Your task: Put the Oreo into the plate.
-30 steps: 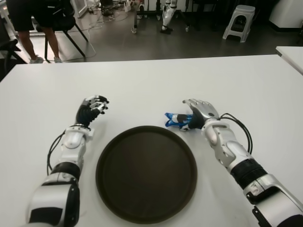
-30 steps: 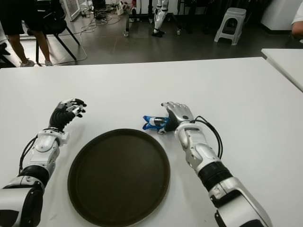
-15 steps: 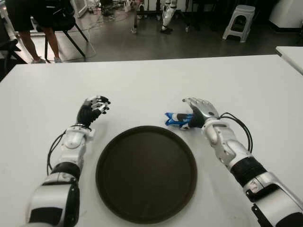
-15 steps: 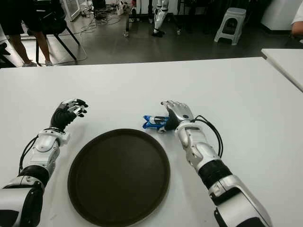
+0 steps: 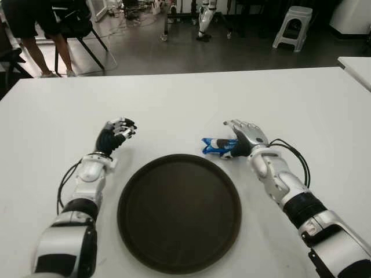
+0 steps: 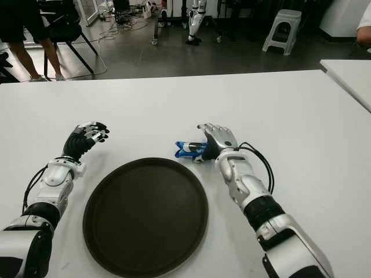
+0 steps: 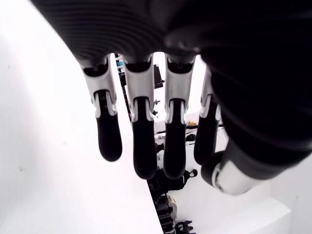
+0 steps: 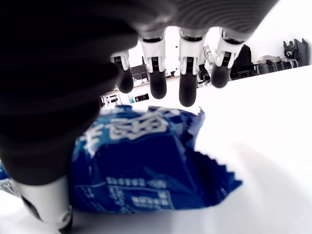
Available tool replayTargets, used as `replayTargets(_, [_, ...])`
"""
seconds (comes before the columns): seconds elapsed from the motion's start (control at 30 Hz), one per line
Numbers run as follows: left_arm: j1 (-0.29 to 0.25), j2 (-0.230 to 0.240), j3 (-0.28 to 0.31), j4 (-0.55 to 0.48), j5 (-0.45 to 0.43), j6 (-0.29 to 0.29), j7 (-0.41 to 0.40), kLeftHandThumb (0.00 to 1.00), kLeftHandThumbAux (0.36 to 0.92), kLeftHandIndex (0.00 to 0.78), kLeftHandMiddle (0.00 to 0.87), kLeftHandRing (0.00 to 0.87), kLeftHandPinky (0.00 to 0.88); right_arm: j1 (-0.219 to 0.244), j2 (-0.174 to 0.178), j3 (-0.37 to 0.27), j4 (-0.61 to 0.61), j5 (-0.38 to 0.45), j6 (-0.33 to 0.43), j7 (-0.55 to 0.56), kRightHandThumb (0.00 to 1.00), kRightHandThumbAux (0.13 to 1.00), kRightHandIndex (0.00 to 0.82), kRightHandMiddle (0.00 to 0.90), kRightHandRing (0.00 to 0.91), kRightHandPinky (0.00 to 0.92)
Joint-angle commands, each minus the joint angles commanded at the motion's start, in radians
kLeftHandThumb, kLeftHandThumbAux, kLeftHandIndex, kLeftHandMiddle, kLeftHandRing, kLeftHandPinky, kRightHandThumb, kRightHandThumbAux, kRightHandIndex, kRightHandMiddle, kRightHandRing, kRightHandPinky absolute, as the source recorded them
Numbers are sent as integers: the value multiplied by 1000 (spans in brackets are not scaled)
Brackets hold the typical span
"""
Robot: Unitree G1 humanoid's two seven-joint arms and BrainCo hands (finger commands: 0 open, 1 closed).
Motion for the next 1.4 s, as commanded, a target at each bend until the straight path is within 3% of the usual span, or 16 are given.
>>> replayTargets(0.43, [-3, 5, -7, 1, 2, -5, -8, 691, 716, 410, 470, 415, 361, -9, 20, 19, 104, 25, -54, -31, 0, 768, 181, 195, 198, 190])
replayTargets(0.67, [-3, 4, -5, 1, 1, -8, -8, 689, 717, 410, 459, 416, 363, -11, 28, 26, 154, 40, -118, -57, 0, 807, 267, 262, 269, 281])
replayTargets(0.77, [-2, 1, -3, -1, -3, -10, -12, 688, 717, 411, 452, 417, 373, -3, 40, 35, 204, 42, -170, -100, 0, 826, 352, 374, 375, 393])
replayTargets(0.87, [-1, -1, -1, -5, -5, -13, -15, 688, 717, 410, 453, 425, 381, -13, 55, 45, 285, 40, -214, -140, 0, 804, 405, 465, 472, 469])
replayTargets(0.97, [1, -4, 0, -8, -7, -16, -14, 689, 717, 410, 455, 428, 390, -29, 58, 52, 334, 41, -256, -150, 0, 761, 427, 492, 515, 499])
replayTargets(1.13, [3, -8, 3, -13, -12, -16, -13, 692, 717, 410, 455, 424, 399, -40, 52, 65, 365, 34, -296, -161, 0, 708, 453, 497, 538, 495])
replayTargets(1.4, [3, -11, 4, -16, -16, -14, -15, 691, 717, 409, 440, 412, 372, -43, 48, 86, 381, 26, -312, -190, 0, 703, 473, 543, 574, 539])
